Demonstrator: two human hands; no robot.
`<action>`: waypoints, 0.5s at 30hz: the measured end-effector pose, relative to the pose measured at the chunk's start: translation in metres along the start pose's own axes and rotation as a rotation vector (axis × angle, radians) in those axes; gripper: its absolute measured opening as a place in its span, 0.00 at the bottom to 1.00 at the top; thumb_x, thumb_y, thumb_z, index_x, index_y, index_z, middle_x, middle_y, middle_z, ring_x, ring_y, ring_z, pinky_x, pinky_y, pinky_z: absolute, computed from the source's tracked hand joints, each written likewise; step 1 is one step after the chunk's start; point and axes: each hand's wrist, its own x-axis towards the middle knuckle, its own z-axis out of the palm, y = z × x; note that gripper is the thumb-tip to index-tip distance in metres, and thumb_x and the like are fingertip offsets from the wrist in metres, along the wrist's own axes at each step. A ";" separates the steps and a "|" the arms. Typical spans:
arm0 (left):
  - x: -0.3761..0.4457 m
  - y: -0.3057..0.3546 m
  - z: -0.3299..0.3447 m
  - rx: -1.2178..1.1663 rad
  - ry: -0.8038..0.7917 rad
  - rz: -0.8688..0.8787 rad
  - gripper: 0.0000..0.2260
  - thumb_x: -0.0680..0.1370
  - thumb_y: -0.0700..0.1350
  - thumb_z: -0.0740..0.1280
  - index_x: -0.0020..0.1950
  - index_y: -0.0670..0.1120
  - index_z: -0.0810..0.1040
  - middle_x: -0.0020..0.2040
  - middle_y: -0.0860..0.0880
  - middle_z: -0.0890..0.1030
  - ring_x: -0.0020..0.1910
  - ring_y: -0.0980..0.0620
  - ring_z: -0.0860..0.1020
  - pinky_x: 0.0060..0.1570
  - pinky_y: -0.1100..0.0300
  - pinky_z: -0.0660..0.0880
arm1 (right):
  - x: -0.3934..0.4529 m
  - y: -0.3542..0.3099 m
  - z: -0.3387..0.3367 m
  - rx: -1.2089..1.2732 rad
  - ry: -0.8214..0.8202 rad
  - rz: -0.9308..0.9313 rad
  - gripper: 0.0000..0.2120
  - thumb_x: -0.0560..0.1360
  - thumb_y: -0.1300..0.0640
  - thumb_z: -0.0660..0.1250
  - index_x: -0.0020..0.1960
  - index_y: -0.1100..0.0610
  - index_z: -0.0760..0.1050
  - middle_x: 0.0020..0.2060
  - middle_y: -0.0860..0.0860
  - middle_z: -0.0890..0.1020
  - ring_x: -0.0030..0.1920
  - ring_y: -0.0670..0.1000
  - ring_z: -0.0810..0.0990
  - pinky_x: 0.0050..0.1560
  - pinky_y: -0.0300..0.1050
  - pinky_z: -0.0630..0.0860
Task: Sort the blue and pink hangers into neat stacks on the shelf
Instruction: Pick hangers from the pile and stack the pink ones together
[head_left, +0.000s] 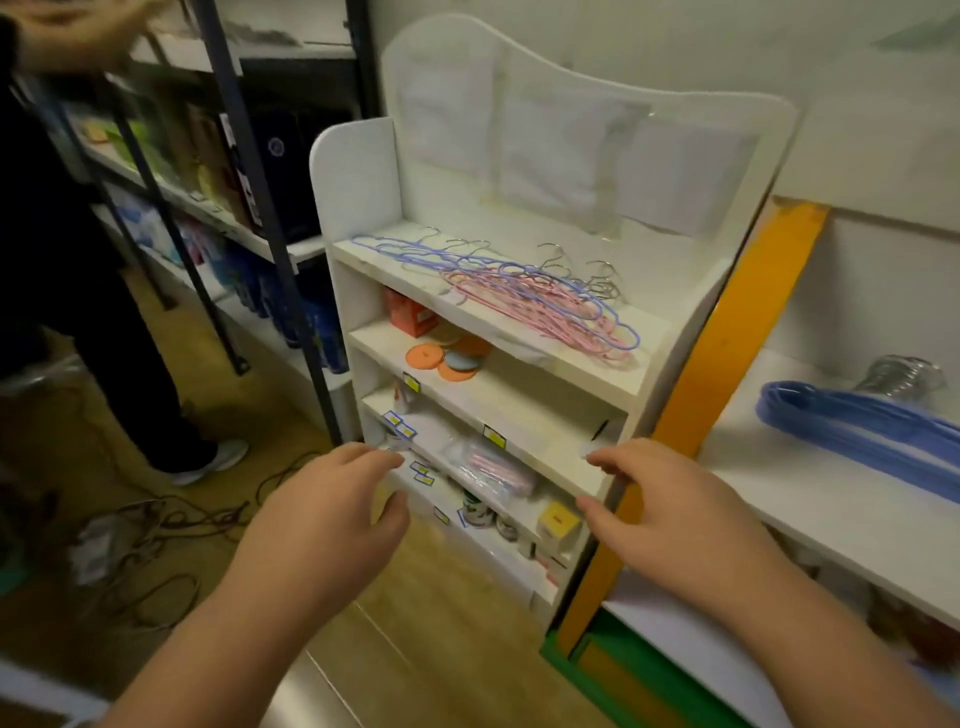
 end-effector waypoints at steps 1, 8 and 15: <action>0.010 -0.005 0.002 -0.007 0.000 -0.005 0.18 0.76 0.56 0.63 0.66 0.58 0.74 0.62 0.62 0.74 0.55 0.59 0.76 0.50 0.60 0.75 | 0.011 -0.002 0.004 -0.001 -0.007 -0.003 0.23 0.74 0.37 0.62 0.67 0.41 0.70 0.60 0.37 0.74 0.59 0.39 0.73 0.58 0.42 0.75; 0.125 -0.040 0.012 0.058 0.000 0.029 0.19 0.76 0.56 0.61 0.67 0.59 0.72 0.61 0.64 0.73 0.56 0.61 0.75 0.50 0.61 0.75 | 0.131 0.012 0.029 0.040 -0.004 0.025 0.22 0.74 0.36 0.61 0.65 0.40 0.70 0.57 0.35 0.74 0.57 0.38 0.73 0.57 0.40 0.73; 0.260 -0.060 0.004 0.066 -0.027 0.069 0.22 0.78 0.57 0.60 0.72 0.60 0.65 0.68 0.61 0.70 0.64 0.58 0.71 0.58 0.60 0.73 | 0.268 -0.001 0.030 0.034 0.013 0.019 0.21 0.74 0.38 0.62 0.66 0.41 0.70 0.59 0.38 0.75 0.59 0.43 0.75 0.56 0.46 0.75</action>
